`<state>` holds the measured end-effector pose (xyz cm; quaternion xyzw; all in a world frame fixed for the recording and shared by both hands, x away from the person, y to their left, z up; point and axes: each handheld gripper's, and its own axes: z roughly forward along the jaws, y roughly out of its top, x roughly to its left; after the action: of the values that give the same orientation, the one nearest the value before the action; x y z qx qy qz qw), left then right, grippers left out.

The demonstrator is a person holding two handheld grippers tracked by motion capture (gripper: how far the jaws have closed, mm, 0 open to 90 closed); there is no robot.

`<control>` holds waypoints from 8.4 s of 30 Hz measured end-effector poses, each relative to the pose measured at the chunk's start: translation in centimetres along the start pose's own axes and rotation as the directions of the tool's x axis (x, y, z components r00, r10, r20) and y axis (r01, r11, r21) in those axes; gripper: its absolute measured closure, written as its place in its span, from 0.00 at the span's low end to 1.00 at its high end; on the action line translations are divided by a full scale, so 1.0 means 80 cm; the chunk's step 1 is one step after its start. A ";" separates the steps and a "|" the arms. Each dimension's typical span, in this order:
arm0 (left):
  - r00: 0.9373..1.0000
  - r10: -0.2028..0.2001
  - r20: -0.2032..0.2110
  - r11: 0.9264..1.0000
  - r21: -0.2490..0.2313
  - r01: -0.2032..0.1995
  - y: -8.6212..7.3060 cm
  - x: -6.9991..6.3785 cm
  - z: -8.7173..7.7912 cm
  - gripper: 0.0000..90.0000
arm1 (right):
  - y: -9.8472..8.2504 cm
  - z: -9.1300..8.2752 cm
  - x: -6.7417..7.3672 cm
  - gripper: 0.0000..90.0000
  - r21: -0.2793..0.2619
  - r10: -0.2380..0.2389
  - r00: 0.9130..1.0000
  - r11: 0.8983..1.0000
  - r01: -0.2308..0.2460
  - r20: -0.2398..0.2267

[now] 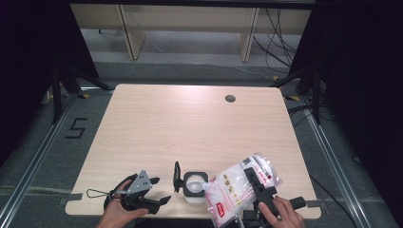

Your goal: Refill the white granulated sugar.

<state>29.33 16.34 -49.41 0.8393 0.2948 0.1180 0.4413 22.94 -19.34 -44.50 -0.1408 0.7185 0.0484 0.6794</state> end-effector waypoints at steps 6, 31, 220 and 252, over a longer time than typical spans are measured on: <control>1.000 0.001 0.000 1.000 0.000 -0.001 0.000 0.000 0.000 0.28 | 0.001 0.000 -0.002 0.53 0.005 -0.016 1.000 1.000 0.016 0.000; 1.000 0.002 0.006 1.000 -0.006 -0.002 0.000 0.000 0.000 0.28 | 0.000 -0.002 0.000 0.54 0.012 0.018 1.000 1.000 -0.018 -0.005; 1.000 0.002 0.001 1.000 0.000 -0.002 0.000 0.000 0.000 0.28 | -0.005 -0.001 -0.003 0.57 0.023 0.107 0.994 0.994 -0.106 -0.024; 1.000 0.006 0.006 1.000 0.003 -0.006 0.000 0.000 0.000 0.29 | -0.033 0.014 0.002 0.60 -0.031 0.341 0.930 0.937 -0.348 -0.135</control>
<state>29.31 16.32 -49.39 0.8411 0.2910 0.1163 0.4408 24.76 -21.56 -44.39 -0.0339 0.7725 0.1772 0.6088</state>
